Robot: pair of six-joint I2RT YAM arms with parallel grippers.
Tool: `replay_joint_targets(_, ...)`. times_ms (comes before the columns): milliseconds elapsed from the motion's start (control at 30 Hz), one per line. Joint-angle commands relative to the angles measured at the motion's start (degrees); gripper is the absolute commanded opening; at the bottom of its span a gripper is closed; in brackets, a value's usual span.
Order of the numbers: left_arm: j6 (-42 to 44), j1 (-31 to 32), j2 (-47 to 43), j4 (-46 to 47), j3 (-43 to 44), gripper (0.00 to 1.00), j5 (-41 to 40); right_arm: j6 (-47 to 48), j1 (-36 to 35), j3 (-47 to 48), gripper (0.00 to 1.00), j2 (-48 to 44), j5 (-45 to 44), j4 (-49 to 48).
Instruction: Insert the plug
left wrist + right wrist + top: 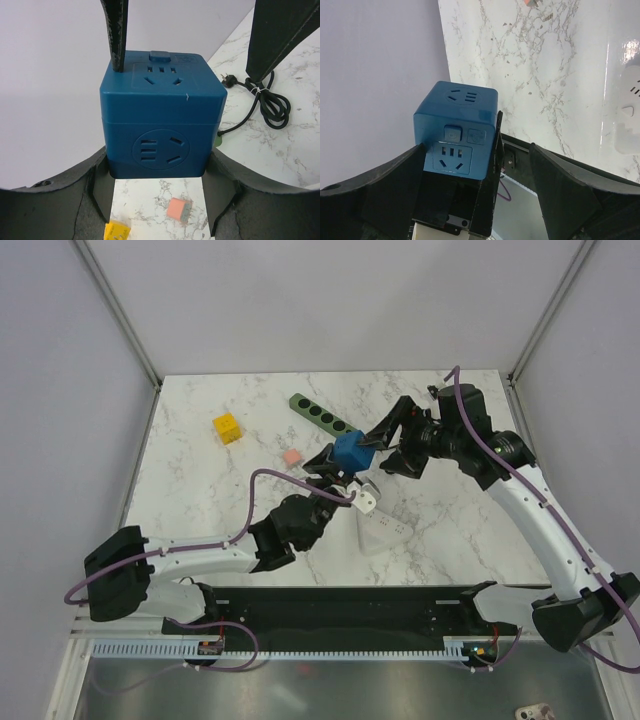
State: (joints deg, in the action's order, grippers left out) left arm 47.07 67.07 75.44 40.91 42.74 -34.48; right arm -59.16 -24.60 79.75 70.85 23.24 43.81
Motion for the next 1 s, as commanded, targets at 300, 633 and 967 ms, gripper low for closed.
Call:
replay_joint_targets(300,7.51,3.68,4.36,11.04,0.5,0.02,-1.64,-2.54,-0.19,-2.31,0.89,0.43,-0.66,-5.49)
replay_joint_targets(633,8.13,4.12,6.65,10.95,1.12,0.02,-2.08,-2.63,-0.71,-5.39,0.82,-0.45,-0.04,-6.02)
replay_joint_targets(967,5.15,4.56,8.5,9.2,3.4,0.26,-4.72,-2.1,-1.07,-8.38,0.0,-1.76,-1.18,-8.39)
